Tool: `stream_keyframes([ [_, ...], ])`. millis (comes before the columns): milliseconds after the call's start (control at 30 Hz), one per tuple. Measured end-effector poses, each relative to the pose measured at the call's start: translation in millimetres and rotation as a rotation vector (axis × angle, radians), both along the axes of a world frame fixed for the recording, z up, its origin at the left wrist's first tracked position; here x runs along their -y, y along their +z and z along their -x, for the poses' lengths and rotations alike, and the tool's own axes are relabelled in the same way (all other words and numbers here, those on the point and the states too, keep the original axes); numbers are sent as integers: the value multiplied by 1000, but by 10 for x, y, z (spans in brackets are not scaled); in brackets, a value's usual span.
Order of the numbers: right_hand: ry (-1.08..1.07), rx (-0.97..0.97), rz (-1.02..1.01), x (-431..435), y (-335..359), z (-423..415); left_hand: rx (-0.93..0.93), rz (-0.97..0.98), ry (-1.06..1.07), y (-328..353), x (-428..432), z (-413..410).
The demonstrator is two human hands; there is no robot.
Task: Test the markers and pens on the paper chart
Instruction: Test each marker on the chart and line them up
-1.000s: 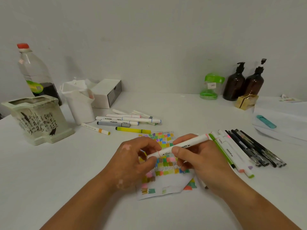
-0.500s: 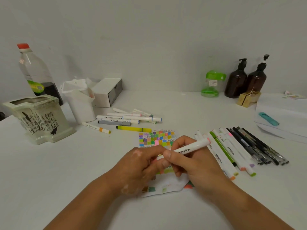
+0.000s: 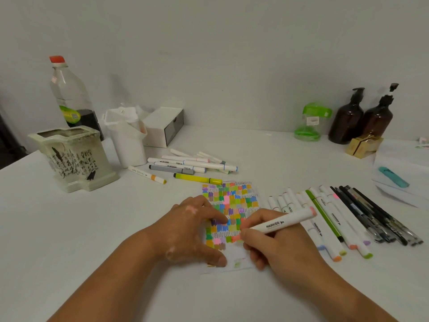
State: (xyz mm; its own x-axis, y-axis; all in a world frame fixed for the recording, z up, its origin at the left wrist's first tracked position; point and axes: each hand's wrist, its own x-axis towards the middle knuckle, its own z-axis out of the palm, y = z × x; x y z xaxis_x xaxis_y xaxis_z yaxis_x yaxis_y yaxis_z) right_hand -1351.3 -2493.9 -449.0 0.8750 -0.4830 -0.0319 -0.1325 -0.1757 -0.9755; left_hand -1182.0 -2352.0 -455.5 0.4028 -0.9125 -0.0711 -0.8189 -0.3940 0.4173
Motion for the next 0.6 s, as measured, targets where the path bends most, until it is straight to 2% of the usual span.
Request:
stream_keyframes([
  [167, -13, -62, 152, -23, -42, -25, -14, -8, 19, -8, -6, -13],
  [600, 51, -119, 220, -11, -69, -35, -9, -21, 14, 1, -9, 3],
])
